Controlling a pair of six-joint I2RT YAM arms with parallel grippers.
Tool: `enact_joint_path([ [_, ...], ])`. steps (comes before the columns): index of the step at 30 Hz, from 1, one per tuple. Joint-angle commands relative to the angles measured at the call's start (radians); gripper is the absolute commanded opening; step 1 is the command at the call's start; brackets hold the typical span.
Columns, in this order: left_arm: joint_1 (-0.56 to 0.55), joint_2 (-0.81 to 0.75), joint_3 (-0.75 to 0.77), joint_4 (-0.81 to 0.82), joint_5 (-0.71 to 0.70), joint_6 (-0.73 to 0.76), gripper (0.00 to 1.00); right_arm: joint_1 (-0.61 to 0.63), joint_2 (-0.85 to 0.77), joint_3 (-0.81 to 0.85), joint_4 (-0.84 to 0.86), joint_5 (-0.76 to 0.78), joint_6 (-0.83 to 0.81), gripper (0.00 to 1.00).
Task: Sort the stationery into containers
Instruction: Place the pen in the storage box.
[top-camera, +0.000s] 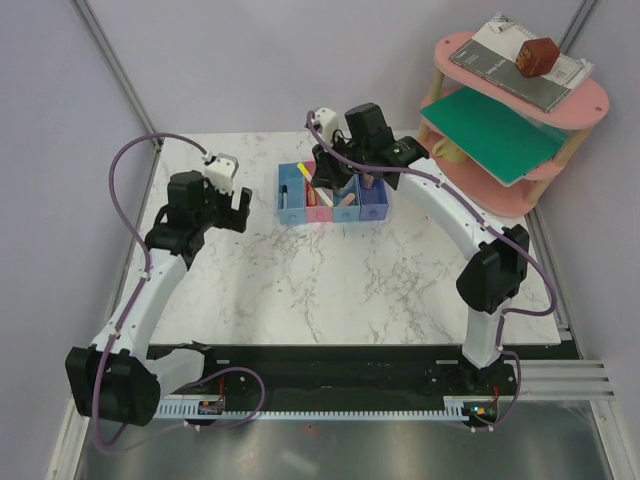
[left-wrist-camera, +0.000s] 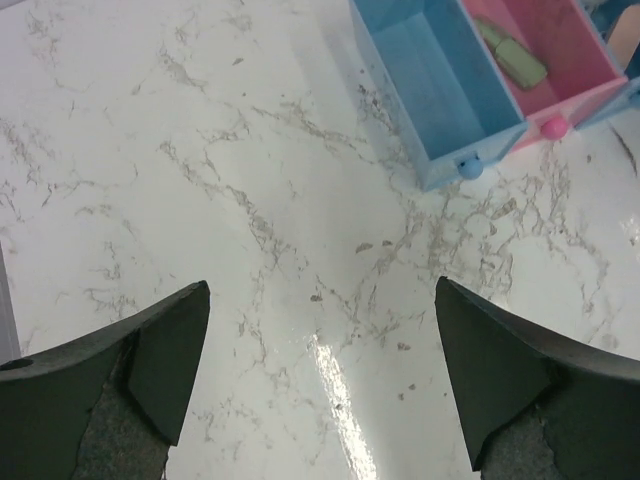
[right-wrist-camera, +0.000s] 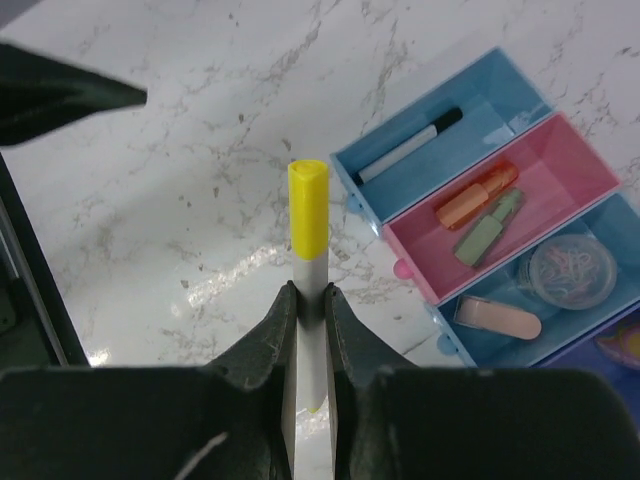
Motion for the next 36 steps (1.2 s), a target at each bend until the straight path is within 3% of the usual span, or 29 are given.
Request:
enact_joint_path([
  [1,0.001,-0.130,-0.103,0.032,-0.006,0.125,1.00,-0.067,0.109,0.105,0.237,-0.099,0.202,0.00],
  [5,0.001,-0.191,-0.131,-0.011,0.036,0.190,1.00,-0.099,0.258,0.186,0.408,-0.170,0.410,0.00],
  [9,0.001,-0.247,-0.146,-0.028,0.070,0.217,1.00,-0.098,0.420,0.255,0.517,-0.210,0.518,0.00],
  [14,-0.001,-0.297,-0.157,-0.043,0.134,0.227,1.00,-0.101,0.534,0.306,0.593,-0.233,0.564,0.00],
  [22,-0.001,-0.273,-0.149,-0.043,0.180,0.224,1.00,-0.101,0.585,0.225,0.709,-0.231,0.609,0.00],
  [23,-0.001,-0.265,-0.149,-0.042,0.185,0.224,1.00,-0.102,0.587,0.220,0.709,-0.230,0.606,0.02],
  [24,-0.001,-0.261,-0.146,-0.040,0.186,0.221,1.00,-0.101,0.585,0.206,0.706,-0.227,0.600,0.15],
  [27,-0.001,-0.238,-0.146,-0.030,0.195,0.214,1.00,-0.101,0.565,0.171,0.690,-0.208,0.551,0.39],
  [30,-0.001,-0.224,-0.148,-0.022,0.212,0.211,1.00,-0.099,0.545,0.143,0.687,-0.193,0.508,0.53],
  [36,-0.003,-0.221,-0.133,-0.034,0.218,0.191,1.00,-0.099,0.490,0.123,0.598,-0.156,0.423,0.63],
])
